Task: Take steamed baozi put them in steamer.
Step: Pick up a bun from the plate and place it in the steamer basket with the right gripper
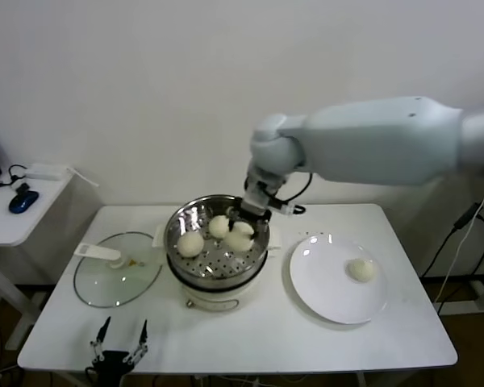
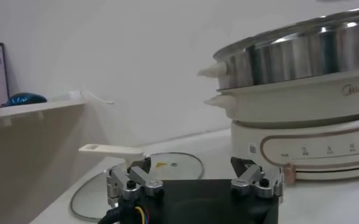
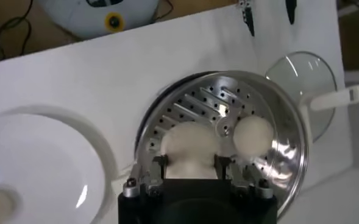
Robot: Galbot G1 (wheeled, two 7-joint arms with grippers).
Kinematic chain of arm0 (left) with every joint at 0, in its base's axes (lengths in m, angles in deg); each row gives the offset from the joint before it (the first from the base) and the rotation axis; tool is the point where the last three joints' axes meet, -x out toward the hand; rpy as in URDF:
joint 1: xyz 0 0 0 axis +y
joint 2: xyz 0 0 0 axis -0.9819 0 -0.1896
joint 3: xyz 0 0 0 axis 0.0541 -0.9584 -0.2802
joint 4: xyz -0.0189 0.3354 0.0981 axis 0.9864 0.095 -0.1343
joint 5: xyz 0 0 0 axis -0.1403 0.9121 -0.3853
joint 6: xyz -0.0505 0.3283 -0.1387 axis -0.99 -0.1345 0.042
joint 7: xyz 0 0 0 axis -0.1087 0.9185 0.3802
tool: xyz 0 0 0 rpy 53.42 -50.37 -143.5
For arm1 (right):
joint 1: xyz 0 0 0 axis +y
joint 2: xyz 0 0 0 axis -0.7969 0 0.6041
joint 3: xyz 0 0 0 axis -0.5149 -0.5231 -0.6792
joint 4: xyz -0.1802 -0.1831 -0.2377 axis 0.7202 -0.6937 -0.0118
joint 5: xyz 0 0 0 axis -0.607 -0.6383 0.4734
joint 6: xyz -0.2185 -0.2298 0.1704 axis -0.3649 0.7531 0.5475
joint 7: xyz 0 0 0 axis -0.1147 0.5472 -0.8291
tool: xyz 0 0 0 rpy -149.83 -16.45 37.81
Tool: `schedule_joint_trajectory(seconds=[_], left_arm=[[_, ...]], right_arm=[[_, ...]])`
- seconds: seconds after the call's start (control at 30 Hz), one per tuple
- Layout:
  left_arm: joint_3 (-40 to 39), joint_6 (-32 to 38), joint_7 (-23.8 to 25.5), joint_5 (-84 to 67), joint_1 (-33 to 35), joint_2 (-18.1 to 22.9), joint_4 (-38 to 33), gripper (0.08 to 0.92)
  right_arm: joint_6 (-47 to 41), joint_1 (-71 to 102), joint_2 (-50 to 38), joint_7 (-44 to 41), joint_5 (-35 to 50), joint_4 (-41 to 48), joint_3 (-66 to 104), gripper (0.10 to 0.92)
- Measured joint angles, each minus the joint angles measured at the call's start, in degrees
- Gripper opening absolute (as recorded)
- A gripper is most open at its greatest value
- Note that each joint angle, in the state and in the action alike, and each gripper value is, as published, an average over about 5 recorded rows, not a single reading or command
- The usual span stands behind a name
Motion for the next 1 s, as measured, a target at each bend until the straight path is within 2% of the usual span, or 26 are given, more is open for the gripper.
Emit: schedule_joint_trajectory(seconds=[0.33,0.63,0.73,0.9,1.0], left_arm=[[0.02,0.11,-0.14,0.12,-0.52,0.25,0.83,0.823],[-0.02,0.06,-0.13,0.15,-0.96,0.33,1.19,0.823],[0.03,0.05,-0.11,0.15,-0.96,0.33,1.20,0.823],[0.14,-0.06,-0.06,0.13,-0.96,0.28,1.19,0.823],[0.12,-0.18,0.00,0.13,-0.99,0.24,1.18,0.823]], right_arm=[[4.48,8.68,9.26,0.44,-4.34,9.35,0.89,0.543],[6.90,11.60,12.49,0.45,-5.26,13.55,0.52,0.555],[7.52,11.67,12.86,0.46,-4.97,14.00,0.17,0.613],[8.04,9.95,12.23,0.09,-3.10,13.82,-0.88,0.756],[7.95,7.74,10.85,-0.81,-1.01,13.44,-2.09,0.809]])
